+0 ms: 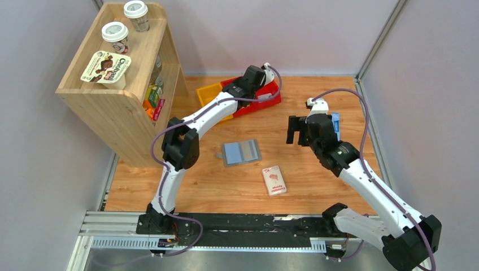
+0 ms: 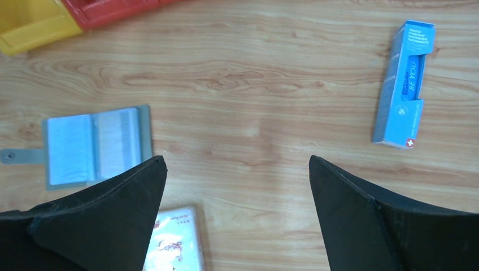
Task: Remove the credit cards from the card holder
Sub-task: Place the credit card in the storage box.
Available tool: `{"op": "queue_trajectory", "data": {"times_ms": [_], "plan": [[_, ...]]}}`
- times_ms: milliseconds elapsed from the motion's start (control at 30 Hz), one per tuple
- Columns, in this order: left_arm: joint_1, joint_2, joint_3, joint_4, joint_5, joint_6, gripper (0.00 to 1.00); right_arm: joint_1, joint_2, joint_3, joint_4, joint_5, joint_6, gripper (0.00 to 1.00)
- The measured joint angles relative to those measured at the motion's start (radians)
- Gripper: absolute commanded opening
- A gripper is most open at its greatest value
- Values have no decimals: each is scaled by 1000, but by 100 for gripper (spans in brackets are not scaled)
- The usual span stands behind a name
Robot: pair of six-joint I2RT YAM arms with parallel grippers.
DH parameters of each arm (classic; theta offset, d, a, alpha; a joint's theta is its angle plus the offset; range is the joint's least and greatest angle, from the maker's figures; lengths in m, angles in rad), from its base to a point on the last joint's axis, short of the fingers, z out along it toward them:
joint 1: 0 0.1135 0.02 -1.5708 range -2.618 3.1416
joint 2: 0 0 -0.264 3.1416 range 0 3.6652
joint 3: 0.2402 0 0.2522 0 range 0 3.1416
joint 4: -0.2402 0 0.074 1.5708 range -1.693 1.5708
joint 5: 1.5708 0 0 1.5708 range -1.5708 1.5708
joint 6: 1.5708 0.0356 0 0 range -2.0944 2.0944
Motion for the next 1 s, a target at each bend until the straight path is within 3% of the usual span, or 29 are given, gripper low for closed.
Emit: {"op": "queue_trajectory", "data": {"times_ms": [333, 400, 533, 600, 1000], "plan": [[1, 219, 32, 142, -59, 186, 4, 0, -6, -26, -36, 16, -15, 100], [1, 250, 32, 158, -58, 201, 9, 0, -6, -28, -36, 15, -16, 100], [1, 278, 32, 165, -56, 211, 32, 0, -3, -28, -36, 14, -20, 100], [1, 278, 32, 167, -57, 216, 38, 0, 0, -28, -36, 14, -21, 100], [0, 191, 24, 72, -29, 61, 50, 0, 13, -30, -35, -17, -29, 100]]}}
